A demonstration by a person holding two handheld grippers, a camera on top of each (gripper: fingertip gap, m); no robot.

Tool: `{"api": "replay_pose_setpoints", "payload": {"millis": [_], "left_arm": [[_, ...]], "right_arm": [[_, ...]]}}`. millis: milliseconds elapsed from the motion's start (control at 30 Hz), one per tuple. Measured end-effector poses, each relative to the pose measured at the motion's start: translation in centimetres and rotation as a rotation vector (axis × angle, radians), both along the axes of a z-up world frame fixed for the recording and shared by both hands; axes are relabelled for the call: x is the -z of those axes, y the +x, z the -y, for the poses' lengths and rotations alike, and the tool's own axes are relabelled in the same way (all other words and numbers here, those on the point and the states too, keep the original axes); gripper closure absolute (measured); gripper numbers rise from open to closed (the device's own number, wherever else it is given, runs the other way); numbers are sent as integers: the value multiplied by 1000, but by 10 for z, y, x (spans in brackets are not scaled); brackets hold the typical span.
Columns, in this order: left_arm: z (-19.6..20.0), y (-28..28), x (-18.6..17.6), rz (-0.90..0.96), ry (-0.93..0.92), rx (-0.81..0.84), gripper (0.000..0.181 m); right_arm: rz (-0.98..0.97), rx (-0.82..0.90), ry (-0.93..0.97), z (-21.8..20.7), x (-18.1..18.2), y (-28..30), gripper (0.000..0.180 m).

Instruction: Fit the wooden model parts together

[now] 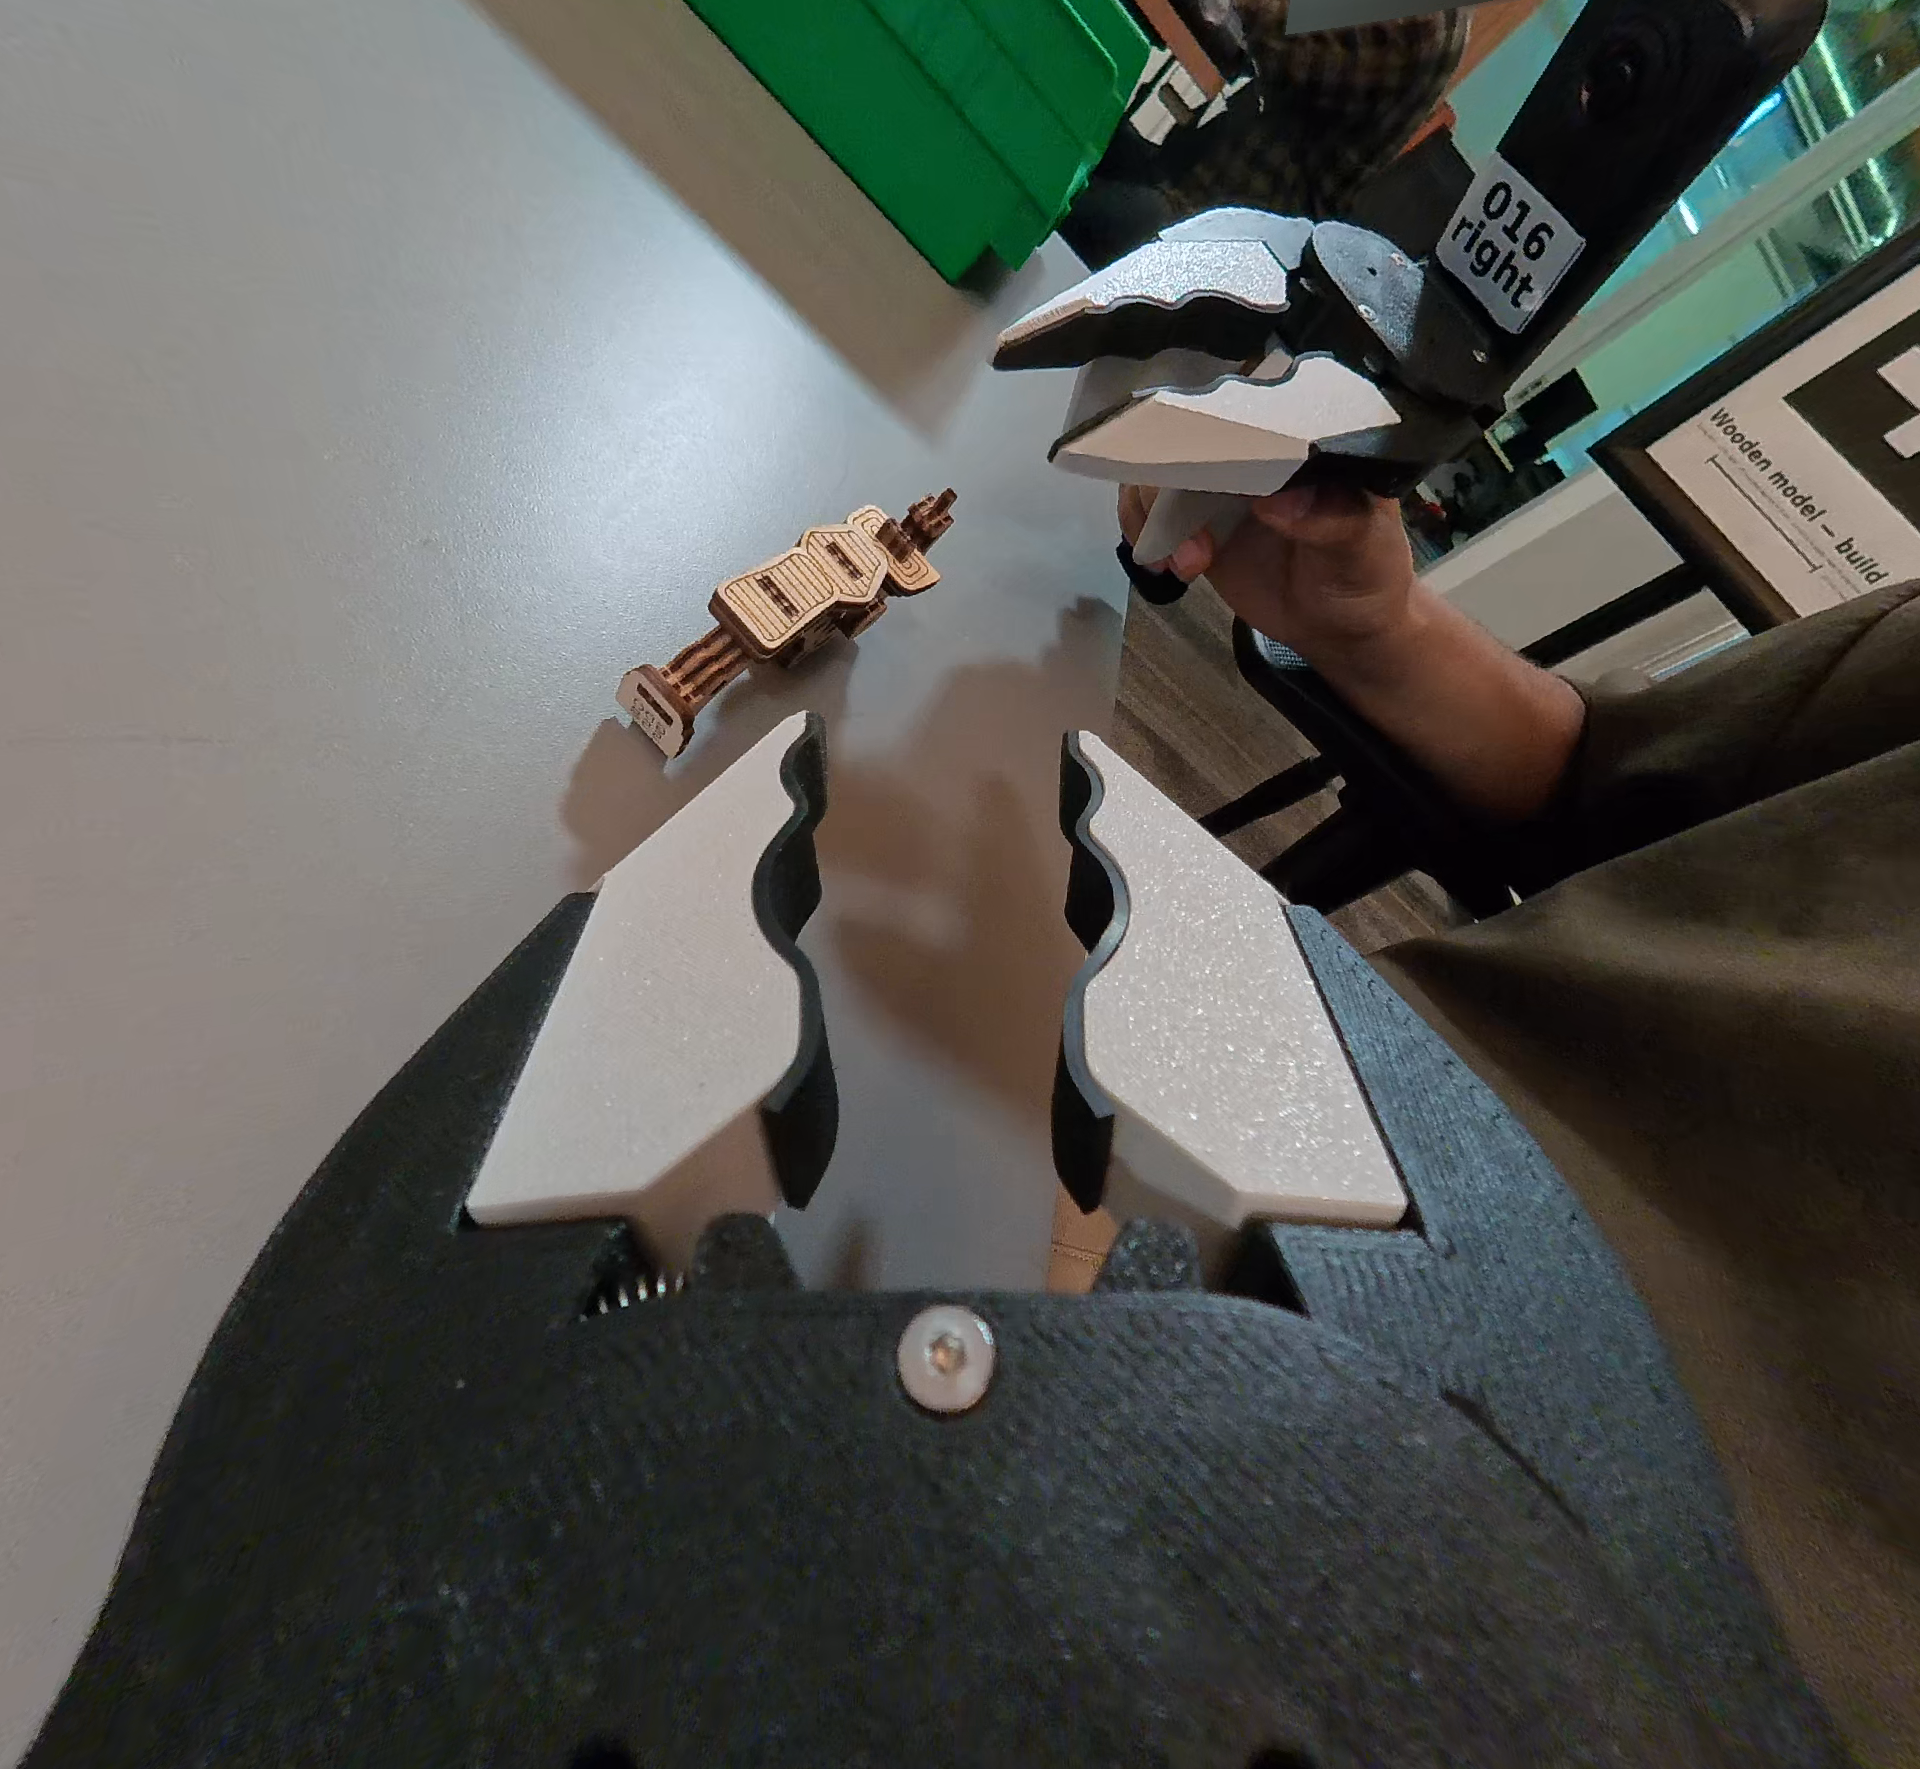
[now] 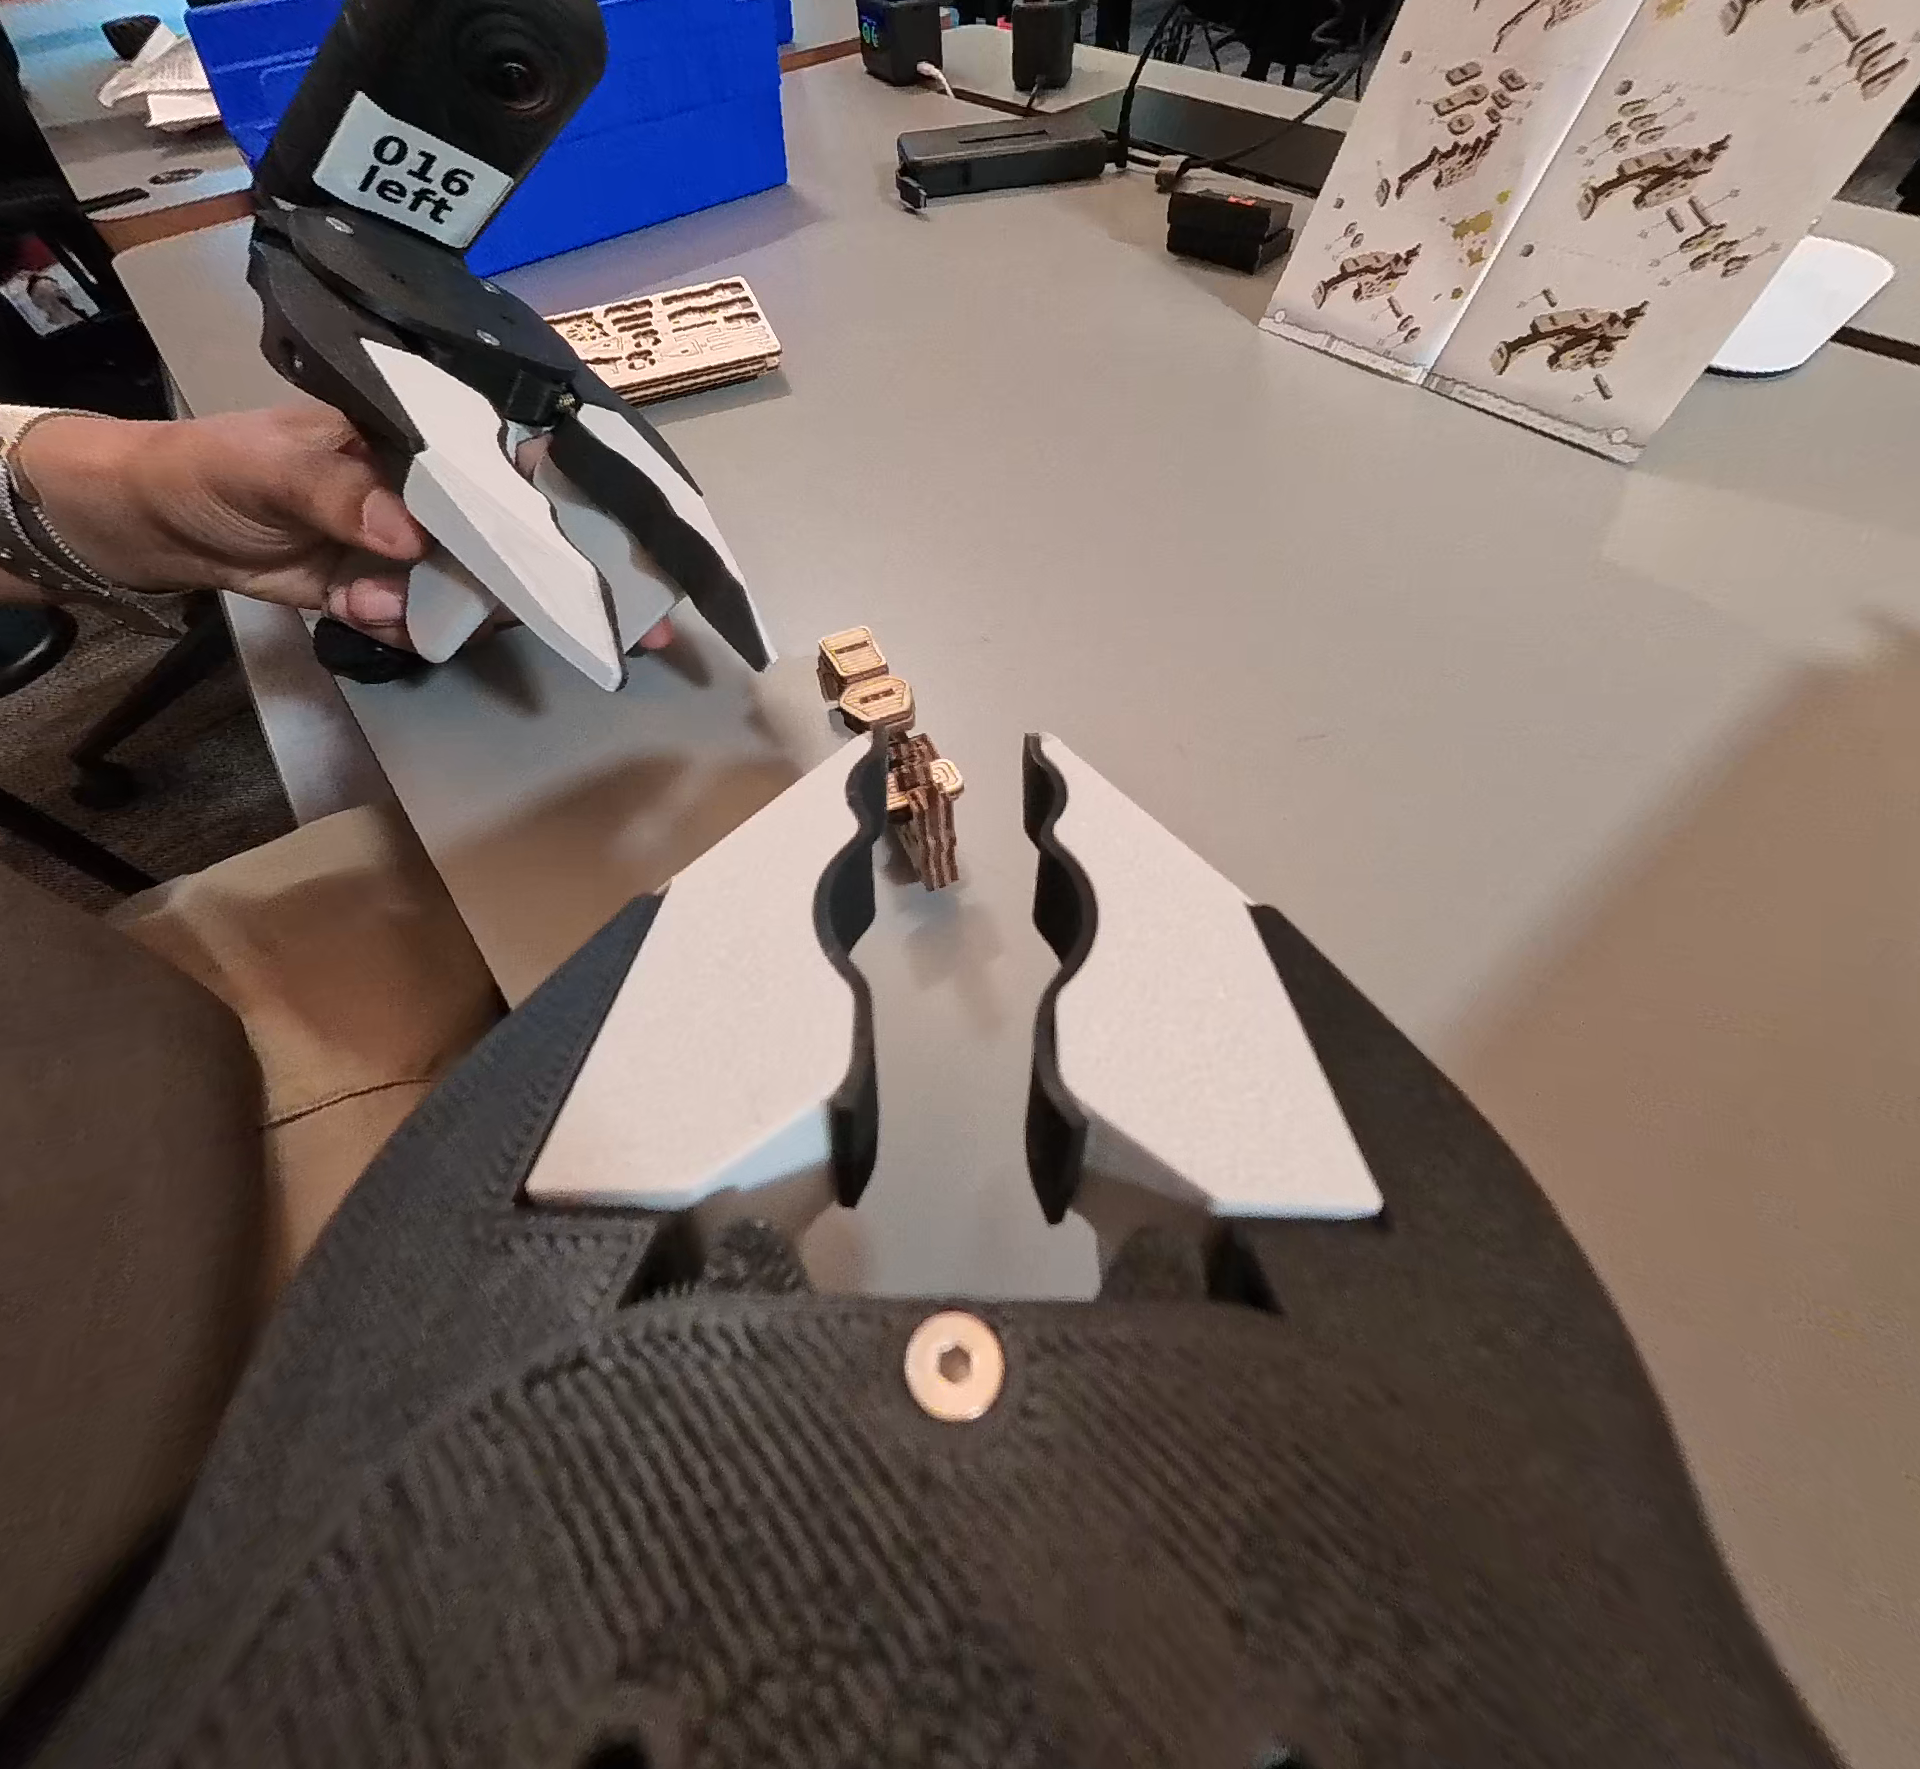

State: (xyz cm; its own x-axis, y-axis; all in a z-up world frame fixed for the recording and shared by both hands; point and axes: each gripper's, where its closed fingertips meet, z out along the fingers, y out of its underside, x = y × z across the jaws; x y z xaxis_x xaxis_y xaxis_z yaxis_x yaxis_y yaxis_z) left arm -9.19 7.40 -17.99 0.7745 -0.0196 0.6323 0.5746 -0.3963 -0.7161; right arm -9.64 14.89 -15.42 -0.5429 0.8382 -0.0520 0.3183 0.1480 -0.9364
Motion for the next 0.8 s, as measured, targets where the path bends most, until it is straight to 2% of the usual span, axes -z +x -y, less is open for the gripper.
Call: {"api": "replay_pose_setpoints", "payload": {"millis": [800], "left_arm": [[0,-1,0,7,2,-3,138]], "right_arm": [[4,-7,5,2,1,1,154]]}}
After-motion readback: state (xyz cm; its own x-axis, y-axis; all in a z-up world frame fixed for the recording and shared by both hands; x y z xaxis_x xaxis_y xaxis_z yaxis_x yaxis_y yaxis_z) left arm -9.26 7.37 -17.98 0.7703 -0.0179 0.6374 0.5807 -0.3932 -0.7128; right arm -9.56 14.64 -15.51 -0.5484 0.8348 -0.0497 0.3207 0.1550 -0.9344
